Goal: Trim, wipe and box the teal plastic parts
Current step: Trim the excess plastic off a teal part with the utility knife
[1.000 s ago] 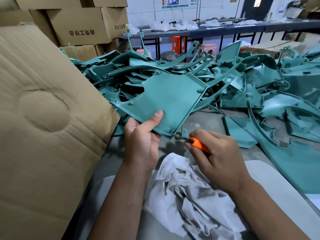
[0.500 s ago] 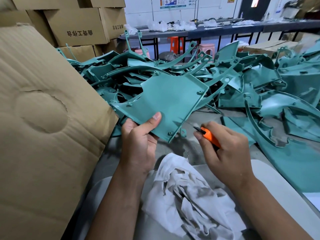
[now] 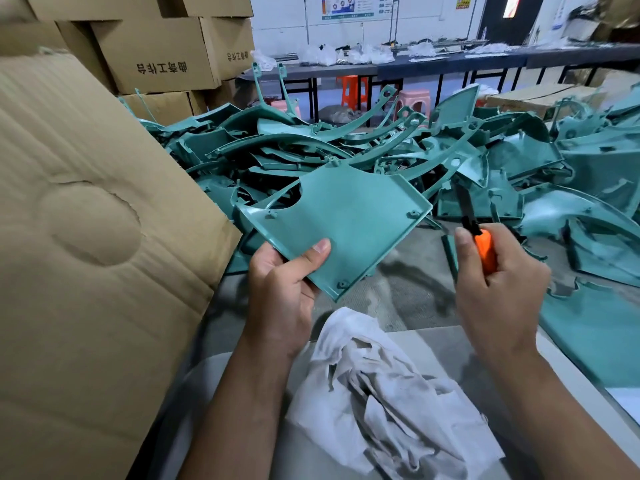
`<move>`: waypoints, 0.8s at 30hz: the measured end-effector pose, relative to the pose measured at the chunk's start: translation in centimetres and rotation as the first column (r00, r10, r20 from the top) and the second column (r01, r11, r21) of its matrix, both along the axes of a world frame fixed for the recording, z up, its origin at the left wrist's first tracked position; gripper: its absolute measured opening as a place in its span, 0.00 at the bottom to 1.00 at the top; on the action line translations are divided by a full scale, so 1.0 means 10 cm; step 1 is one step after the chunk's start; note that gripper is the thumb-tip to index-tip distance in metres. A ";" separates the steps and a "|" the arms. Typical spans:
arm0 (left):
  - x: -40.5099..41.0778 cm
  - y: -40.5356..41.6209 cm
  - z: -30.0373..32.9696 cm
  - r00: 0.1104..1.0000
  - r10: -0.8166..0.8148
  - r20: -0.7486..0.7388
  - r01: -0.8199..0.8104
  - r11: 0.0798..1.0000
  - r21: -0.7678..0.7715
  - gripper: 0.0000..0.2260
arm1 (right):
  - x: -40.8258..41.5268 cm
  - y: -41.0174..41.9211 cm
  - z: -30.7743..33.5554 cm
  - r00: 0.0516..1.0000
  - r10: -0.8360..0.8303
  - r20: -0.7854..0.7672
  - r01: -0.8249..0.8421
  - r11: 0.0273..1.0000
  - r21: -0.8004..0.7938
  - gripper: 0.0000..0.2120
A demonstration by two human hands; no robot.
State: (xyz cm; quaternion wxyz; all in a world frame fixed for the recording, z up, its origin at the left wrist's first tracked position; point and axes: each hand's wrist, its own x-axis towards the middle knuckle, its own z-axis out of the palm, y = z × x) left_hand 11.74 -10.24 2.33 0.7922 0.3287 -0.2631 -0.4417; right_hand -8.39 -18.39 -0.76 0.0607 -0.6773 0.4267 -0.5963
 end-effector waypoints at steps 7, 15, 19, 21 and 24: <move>-0.03 -0.01 -0.02 1.000 0.015 0.004 -0.015 1.000 -0.005 0.15 | 0.12 0.11 -0.01 0.995 0.084 -0.056 -0.088 0.993 -0.076 0.11; -0.06 -0.06 0.00 0.999 0.040 -0.016 -0.040 0.999 -0.010 0.19 | 0.19 0.16 -0.04 0.985 0.102 -0.138 -0.117 0.987 -0.105 0.12; -0.06 -0.09 0.04 0.998 0.059 -0.038 -0.060 0.998 -0.014 0.20 | 0.23 0.19 -0.07 0.958 0.232 -0.167 -0.247 0.966 -0.076 0.11; -0.04 -0.09 0.04 0.998 0.062 -0.029 -0.062 0.998 -0.009 0.20 | 0.23 0.19 -0.07 0.942 0.290 -0.168 -0.303 0.951 -0.057 0.10; -0.03 -0.09 0.04 0.998 0.058 -0.011 -0.058 0.998 -0.001 0.20 | 0.20 0.19 -0.07 0.909 0.366 -0.200 -0.377 0.926 -0.016 0.13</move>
